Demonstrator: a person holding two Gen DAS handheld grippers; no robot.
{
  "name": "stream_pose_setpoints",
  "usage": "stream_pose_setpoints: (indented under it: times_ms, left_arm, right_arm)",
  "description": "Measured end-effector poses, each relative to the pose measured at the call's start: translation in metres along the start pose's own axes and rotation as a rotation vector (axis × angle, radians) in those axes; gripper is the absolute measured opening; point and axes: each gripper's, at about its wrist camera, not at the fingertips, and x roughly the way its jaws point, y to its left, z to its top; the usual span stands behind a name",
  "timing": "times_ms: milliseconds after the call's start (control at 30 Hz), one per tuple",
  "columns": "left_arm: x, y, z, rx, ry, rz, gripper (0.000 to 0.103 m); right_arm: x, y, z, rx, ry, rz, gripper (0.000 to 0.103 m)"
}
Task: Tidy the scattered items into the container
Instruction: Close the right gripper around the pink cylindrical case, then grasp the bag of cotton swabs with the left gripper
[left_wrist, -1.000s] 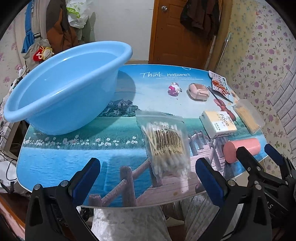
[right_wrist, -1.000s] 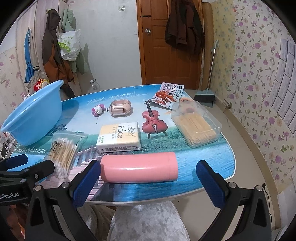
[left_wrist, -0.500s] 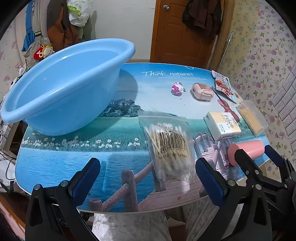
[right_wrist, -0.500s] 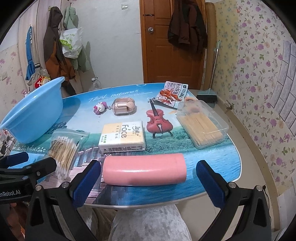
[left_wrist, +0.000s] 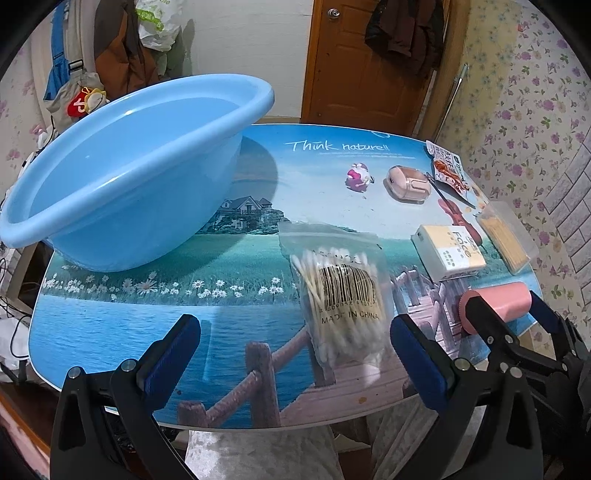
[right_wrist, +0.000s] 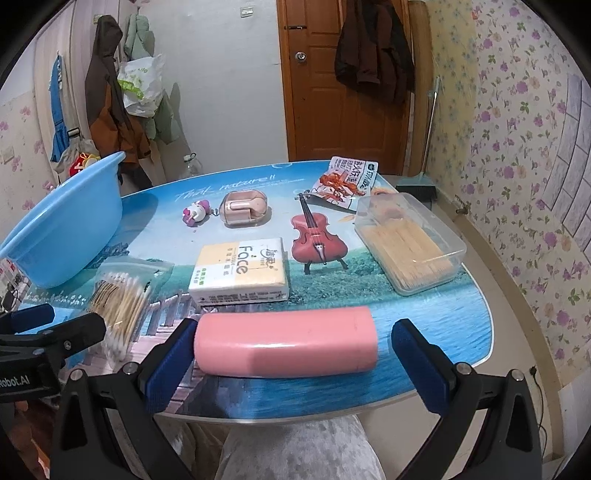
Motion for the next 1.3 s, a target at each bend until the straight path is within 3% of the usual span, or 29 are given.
stream_pose_setpoints:
  times_ms: [600, 700, 833, 1133, 1300]
  left_arm:
    - [0.004, -0.003, 0.000, 0.005, 0.010, 0.009, 0.103]
    - [0.005, -0.004, 0.001, 0.008, 0.011, 0.012, 0.103]
    - [0.004, -0.005, 0.002, 0.013, 0.010, 0.015, 0.103]
    - [0.005, -0.011, 0.004, 0.021, 0.011, 0.017, 0.103]
    - [0.010, -0.016, 0.006, 0.017, 0.018, 0.027, 0.103]
  right_arm:
    - [0.012, 0.000, 0.003, -0.018, 0.016, -0.001, 0.103]
    - [0.013, 0.001, 0.003, -0.029, 0.010, 0.004, 0.101]
    - [0.011, 0.003, 0.004, -0.040, -0.003, 0.035, 0.089]
    - [0.007, -0.007, 0.004, -0.006, -0.004, 0.070, 0.089]
    - [0.005, -0.017, 0.002, 0.001, -0.001, 0.047, 0.089]
